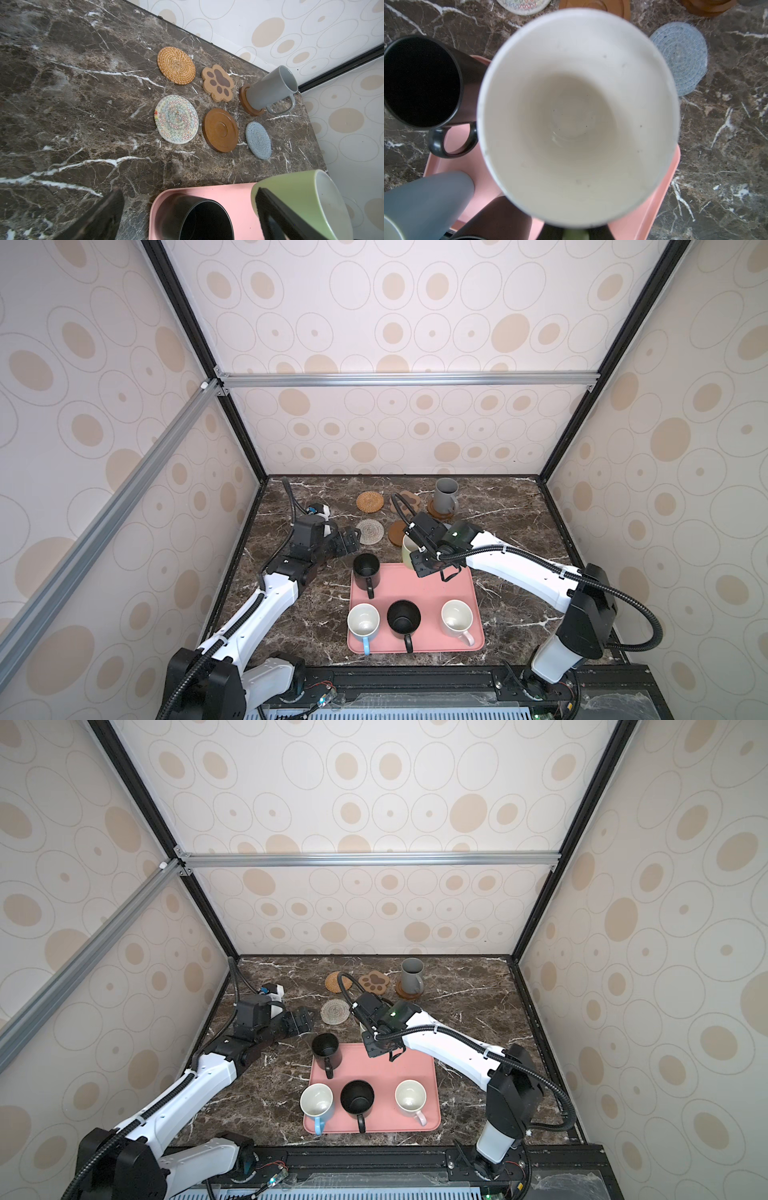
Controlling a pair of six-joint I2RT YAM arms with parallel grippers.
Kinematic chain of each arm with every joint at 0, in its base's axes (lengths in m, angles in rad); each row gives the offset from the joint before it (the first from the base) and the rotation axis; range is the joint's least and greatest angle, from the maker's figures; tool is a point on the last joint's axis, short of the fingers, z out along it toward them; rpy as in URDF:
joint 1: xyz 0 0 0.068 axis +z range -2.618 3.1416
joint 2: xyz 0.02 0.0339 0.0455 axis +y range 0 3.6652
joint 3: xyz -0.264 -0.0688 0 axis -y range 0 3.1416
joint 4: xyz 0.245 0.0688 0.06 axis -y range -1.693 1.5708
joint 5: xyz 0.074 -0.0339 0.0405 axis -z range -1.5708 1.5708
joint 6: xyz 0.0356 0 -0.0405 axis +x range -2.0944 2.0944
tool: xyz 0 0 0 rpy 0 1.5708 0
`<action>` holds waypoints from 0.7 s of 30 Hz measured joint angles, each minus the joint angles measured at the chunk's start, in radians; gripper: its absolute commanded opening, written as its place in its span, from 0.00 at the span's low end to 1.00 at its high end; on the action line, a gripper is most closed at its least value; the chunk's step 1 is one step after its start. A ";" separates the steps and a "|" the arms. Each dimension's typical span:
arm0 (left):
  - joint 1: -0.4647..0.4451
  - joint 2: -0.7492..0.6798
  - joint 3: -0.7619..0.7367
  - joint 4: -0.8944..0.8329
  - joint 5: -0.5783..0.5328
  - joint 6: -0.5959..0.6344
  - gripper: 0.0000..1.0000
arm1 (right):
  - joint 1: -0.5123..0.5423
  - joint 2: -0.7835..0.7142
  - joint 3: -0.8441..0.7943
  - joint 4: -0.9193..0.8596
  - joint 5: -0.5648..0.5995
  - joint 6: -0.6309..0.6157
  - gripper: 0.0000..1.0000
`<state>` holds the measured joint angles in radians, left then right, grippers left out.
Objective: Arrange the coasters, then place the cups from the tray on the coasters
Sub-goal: 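Lift the green-and-white mug with the right gripper toward the coasters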
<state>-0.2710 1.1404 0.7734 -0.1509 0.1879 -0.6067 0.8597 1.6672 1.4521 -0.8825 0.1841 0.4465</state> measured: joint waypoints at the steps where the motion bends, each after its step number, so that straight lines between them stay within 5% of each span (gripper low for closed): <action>1: 0.000 0.000 0.000 0.000 0.000 0.000 1.00 | -0.002 0.004 0.010 0.000 0.002 -0.008 0.04; 21: 0.000 -0.055 -0.045 0.000 0.015 0.000 1.00 | -0.158 0.252 0.306 0.020 0.019 -0.229 0.03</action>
<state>-0.2710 1.0855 0.7288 -0.1509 0.2028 -0.6064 0.7013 1.9190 1.7584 -0.8623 0.2031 0.2180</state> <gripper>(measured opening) 0.999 0.159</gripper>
